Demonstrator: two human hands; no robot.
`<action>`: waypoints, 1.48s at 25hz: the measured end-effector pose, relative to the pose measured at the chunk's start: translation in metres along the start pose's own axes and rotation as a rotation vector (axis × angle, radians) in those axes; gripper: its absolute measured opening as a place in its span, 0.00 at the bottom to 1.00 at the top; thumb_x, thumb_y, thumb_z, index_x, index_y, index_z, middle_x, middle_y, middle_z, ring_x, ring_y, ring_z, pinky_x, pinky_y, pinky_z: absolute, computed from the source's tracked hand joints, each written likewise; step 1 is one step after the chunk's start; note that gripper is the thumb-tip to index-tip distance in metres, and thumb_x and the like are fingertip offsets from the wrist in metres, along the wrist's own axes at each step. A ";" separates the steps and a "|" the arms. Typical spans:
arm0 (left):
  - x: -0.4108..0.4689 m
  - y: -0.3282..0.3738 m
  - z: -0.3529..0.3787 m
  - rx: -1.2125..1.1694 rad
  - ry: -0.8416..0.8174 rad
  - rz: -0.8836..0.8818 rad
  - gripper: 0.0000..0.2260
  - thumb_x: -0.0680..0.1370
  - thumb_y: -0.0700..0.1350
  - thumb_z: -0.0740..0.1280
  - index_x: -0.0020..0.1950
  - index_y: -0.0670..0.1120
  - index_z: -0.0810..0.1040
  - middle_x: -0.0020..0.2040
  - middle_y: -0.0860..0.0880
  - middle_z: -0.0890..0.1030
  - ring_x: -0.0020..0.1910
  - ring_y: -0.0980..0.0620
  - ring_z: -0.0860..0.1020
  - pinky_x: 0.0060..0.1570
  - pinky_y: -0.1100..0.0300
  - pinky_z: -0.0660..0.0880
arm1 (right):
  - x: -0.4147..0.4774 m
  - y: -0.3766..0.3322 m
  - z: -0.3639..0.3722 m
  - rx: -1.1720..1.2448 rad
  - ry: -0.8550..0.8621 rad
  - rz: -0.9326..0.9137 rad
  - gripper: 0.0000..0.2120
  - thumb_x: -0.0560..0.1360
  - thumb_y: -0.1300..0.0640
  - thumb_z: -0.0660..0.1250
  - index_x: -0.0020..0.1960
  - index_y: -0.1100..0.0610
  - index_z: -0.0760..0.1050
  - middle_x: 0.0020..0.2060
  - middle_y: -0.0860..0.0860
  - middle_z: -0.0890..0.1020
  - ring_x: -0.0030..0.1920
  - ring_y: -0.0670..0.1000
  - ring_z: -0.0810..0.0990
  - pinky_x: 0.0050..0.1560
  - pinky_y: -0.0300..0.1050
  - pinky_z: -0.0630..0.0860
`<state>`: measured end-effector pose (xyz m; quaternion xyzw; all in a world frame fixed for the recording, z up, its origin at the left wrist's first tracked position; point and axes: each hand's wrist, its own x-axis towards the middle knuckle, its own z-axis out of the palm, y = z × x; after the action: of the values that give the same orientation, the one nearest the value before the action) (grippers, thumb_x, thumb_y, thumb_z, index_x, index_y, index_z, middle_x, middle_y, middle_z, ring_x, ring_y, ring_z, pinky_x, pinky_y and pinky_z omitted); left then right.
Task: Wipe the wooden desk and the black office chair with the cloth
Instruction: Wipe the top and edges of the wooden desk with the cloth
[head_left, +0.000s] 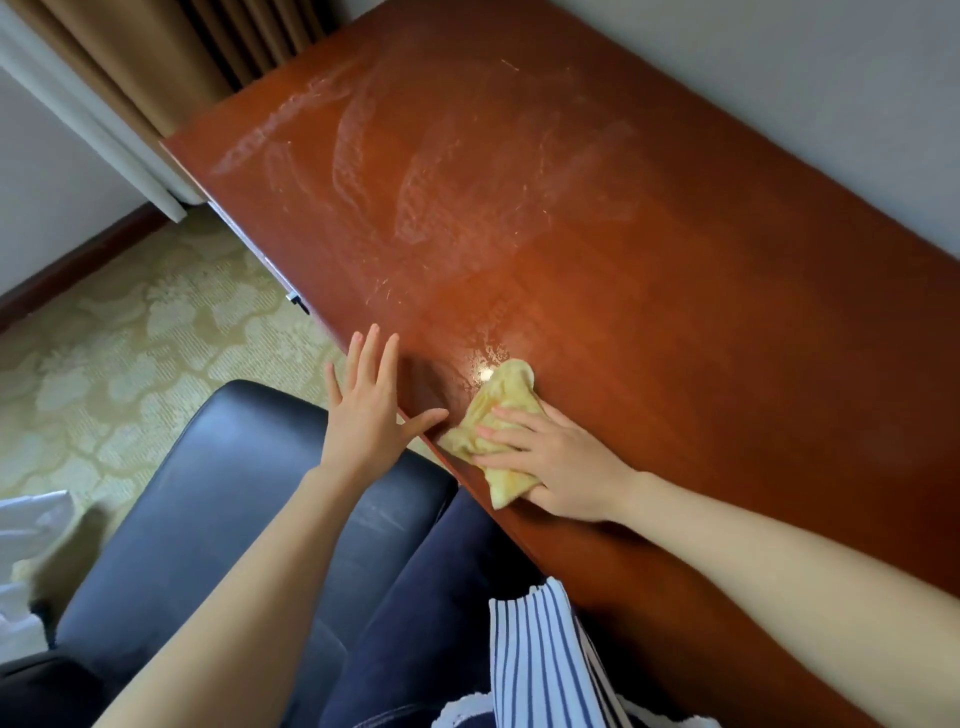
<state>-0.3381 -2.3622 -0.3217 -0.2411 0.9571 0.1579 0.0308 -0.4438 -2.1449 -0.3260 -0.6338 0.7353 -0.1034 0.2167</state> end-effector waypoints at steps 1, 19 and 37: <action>-0.002 -0.003 0.001 -0.012 0.001 -0.015 0.44 0.71 0.64 0.65 0.78 0.43 0.52 0.78 0.44 0.49 0.77 0.45 0.45 0.72 0.39 0.44 | -0.009 0.003 -0.001 -0.041 -0.018 -0.069 0.23 0.74 0.56 0.64 0.69 0.48 0.71 0.71 0.47 0.68 0.75 0.51 0.58 0.74 0.56 0.47; 0.073 -0.093 -0.026 0.226 -0.116 -0.190 0.35 0.76 0.32 0.55 0.77 0.44 0.40 0.78 0.49 0.40 0.77 0.52 0.41 0.73 0.45 0.40 | 0.210 0.034 -0.062 -0.135 -0.147 -0.151 0.24 0.80 0.52 0.56 0.75 0.42 0.57 0.76 0.42 0.52 0.76 0.45 0.46 0.74 0.49 0.44; 0.086 -0.100 -0.041 0.171 -0.342 -0.196 0.28 0.82 0.59 0.42 0.78 0.48 0.42 0.78 0.51 0.40 0.77 0.49 0.39 0.71 0.42 0.37 | 0.077 -0.050 0.003 0.039 -0.019 0.271 0.32 0.76 0.60 0.58 0.75 0.40 0.53 0.75 0.39 0.48 0.74 0.41 0.39 0.74 0.47 0.42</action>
<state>-0.3658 -2.4971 -0.3226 -0.2991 0.9198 0.1109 0.2283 -0.4062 -2.2284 -0.3221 -0.5252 0.8100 -0.0815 0.2477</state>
